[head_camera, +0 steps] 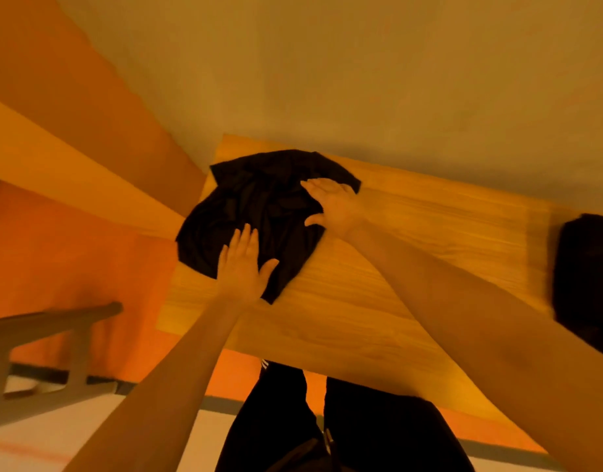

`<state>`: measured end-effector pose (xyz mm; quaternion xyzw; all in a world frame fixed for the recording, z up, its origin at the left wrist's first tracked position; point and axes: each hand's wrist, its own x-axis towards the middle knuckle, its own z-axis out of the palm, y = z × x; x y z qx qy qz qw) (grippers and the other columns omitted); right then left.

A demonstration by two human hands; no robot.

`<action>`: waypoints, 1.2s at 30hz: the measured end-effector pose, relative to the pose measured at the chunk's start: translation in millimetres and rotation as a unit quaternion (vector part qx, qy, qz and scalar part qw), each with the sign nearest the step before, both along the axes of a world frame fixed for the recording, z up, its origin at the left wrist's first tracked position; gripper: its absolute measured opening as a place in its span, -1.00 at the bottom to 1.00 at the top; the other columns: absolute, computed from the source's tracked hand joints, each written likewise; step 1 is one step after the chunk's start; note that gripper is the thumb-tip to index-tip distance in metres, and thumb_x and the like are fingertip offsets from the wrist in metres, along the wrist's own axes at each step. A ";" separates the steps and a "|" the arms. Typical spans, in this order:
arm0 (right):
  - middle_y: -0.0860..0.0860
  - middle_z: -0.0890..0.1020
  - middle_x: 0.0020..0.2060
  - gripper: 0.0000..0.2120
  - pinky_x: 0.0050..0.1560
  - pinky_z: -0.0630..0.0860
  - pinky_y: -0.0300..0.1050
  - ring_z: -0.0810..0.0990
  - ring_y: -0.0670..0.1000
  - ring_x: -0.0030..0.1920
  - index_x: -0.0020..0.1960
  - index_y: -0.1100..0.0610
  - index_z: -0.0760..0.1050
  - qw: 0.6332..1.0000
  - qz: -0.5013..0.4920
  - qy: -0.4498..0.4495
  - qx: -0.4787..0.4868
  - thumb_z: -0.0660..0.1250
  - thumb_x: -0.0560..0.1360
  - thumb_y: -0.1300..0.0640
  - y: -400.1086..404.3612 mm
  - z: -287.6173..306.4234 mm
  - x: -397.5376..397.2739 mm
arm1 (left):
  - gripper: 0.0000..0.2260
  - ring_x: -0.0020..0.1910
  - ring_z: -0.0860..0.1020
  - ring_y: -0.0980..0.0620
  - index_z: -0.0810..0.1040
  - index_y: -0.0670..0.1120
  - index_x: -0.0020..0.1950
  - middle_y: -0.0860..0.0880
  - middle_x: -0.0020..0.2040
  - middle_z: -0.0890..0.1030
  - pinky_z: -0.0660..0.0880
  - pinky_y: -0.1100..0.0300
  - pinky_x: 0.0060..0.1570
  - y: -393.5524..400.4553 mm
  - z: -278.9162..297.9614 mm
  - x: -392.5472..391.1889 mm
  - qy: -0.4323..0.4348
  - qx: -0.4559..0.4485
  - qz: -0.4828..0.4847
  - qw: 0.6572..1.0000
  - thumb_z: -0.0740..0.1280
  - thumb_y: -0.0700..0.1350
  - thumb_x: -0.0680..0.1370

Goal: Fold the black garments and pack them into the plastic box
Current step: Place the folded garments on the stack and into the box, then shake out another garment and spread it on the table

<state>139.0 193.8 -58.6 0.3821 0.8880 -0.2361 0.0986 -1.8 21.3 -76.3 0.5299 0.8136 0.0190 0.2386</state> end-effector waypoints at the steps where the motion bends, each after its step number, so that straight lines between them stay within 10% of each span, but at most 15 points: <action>1: 0.04 0.28 0.44 -0.40 0.38 0.07 -0.04 0.17 0.04 0.45 0.46 0.07 0.21 1.000 -0.015 -0.003 0.004 0.32 0.48 0.00 1.9 -6.0 -5.3 | -0.39 0.52 -0.09 -0.05 -0.02 -0.15 0.52 -0.09 0.54 -0.03 -0.07 -0.01 0.45 -3.4 -1.9 -1.6 -0.005 -0.007 -0.012 1.000 0.09 0.12 0.59; 6: 0.11 0.65 -0.02 -0.82 -0.08 0.31 -0.23 0.57 0.08 0.03 0.01 0.20 0.61 0.977 -0.158 0.138 -0.042 0.26 0.48 0.30 5.9 -4.1 -10.7 | -0.50 0.51 0.02 -0.03 0.13 -0.14 0.50 -0.09 0.53 0.10 0.01 0.05 0.45 -5.7 13.0 -15.5 -0.131 0.055 0.023 0.990 0.11 0.03 0.61; 12: 0.15 0.59 -0.10 -0.84 -0.12 0.36 -0.24 0.48 -0.06 -0.17 0.03 0.20 0.59 0.977 -0.061 0.105 -0.176 0.29 0.52 0.16 16.4 88.1 -19.4 | -0.45 0.43 0.24 -0.02 0.24 -0.09 0.46 -0.06 0.44 0.31 0.24 0.14 0.35 49.2 80.3 -21.0 -0.260 0.118 -0.021 0.958 0.33 -0.02 0.52; 14: 0.19 0.58 -0.18 -0.81 -0.25 0.33 -0.29 0.47 -0.04 -0.22 -0.04 0.30 0.57 0.977 -0.052 0.127 -0.164 0.25 0.54 0.19 18.8 121.9 -21.7 | -0.64 0.19 0.49 -0.06 0.45 -0.15 0.28 -0.06 0.14 0.55 0.41 0.23 0.08 73.9 108.1 -14.5 -0.314 0.129 -0.018 0.941 0.35 -0.09 0.51; 17: 0.00 0.52 -0.27 -0.82 -0.22 0.34 -0.32 0.45 -0.08 -0.24 -0.08 0.26 0.53 0.968 -0.096 0.184 -0.143 0.19 0.57 0.20 20.5 172.0 -17.7 | -0.88 -0.21 0.53 0.04 0.55 -0.20 -0.04 -0.06 -0.20 0.55 0.40 0.17 -0.15 97.1 147.7 -16.4 -0.411 0.152 0.038 0.898 0.31 -0.14 0.54; 26: -0.09 0.63 -0.10 -0.87 0.00 0.48 -0.16 0.60 -0.09 -0.06 -0.05 -0.01 0.55 0.962 -0.110 0.163 -0.191 0.41 0.41 0.08 15.7 298.9 24.0 | -0.88 -0.21 0.56 0.11 0.56 -0.08 -0.08 0.01 -0.20 0.59 0.49 0.25 -0.15 135.8 301.5 -20.1 -0.454 0.277 -0.068 0.844 0.24 -0.16 0.58; 36: -0.01 0.67 -0.28 -0.84 -0.27 0.56 -0.29 0.64 -0.12 -0.28 -0.08 0.15 0.54 0.826 -0.224 0.486 -0.178 0.19 0.57 0.21 8.1 414.0 48.0 | -0.76 -0.11 0.60 0.13 0.59 -0.06 -0.01 0.01 -0.06 0.64 0.53 0.39 -0.18 158.5 400.4 -41.1 -0.497 0.314 -0.081 0.805 0.17 0.02 0.60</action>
